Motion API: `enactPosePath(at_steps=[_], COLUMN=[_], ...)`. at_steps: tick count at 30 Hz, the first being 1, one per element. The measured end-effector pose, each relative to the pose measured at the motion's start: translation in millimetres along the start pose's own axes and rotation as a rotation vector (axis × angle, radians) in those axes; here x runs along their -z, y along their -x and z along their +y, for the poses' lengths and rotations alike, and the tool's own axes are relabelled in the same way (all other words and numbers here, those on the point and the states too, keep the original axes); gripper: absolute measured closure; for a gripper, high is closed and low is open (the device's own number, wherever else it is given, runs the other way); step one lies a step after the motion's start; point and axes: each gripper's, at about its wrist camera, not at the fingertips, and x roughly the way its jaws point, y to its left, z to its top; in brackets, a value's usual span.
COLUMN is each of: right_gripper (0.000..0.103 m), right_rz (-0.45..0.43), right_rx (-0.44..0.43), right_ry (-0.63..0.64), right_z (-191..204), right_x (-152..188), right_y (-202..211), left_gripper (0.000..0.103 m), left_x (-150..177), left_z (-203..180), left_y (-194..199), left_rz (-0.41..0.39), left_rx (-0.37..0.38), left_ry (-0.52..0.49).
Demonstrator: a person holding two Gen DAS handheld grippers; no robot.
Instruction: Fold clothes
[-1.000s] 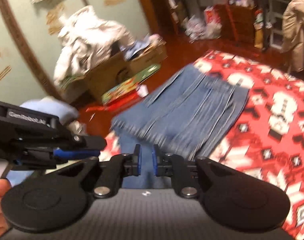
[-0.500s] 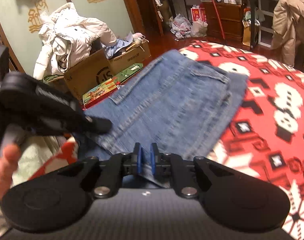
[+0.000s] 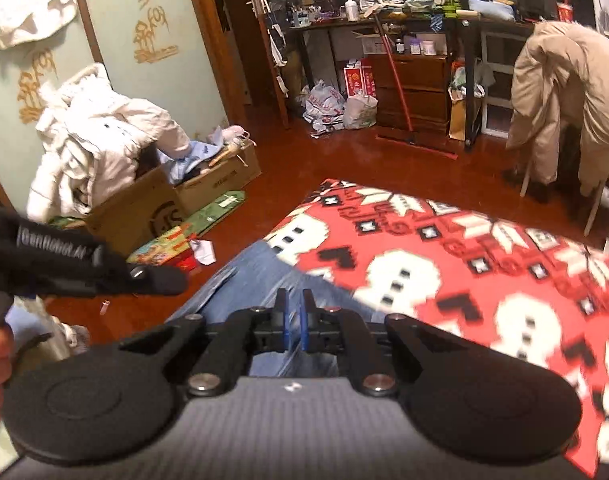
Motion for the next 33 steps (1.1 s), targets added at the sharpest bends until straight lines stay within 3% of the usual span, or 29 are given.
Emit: enactPosePath(at_steps=[4,5,9,13,18,20,23,27,29,33], right_gripper=[0.098,0.102,0.103,0.099,0.103,0.103,0.101,0.101,0.101,0.103], right_rz=[0.057,0.061,0.039,0.022,0.072,0.058,0.024,-0.063,-0.039,0.027], right_rx=[0.066,0.064,0.009,0.022,0.070,0.070,0.139,0.062,0.029,0.066], right_ry=[-0.009,-0.011,-0.032,0.015,0.024,0.033,0.014,-0.038,-0.019,-0.005], right_z=[-23,-31,-49,-35,-46,-56,-73,-79,-70,-71], right_x=[10,16,30,17,11,15,18,15,15,26], right_y=[-38,-42,-36,-38,-59,-50,-28,-3,-10,-31], left_gripper=[0.101,0.101,0.100,0.101,0.100,0.100,0.100,0.101,0.100,0.100], left_x=[-5,-2,5,1,-7,-5,-4,-3,-3,-4], left_z=[12,15,21,10,14,18,17,13,13,16], left_y=[-36,-39,-40,-41,-54,-54,-52,-54,-55,-52], left_rz=[0.080,0.087,0.076,0.051,0.063,0.066,0.063,0.060,0.063,0.072], left_rx=[-0.054,-0.060,-0.038,-0.026,-0.061,-0.051,-0.051,-0.056,-0.065,-0.061], left_ry=[0.020,0.020,0.021,-0.011,-0.004,0.007,0.014,0.001,0.005,0.024])
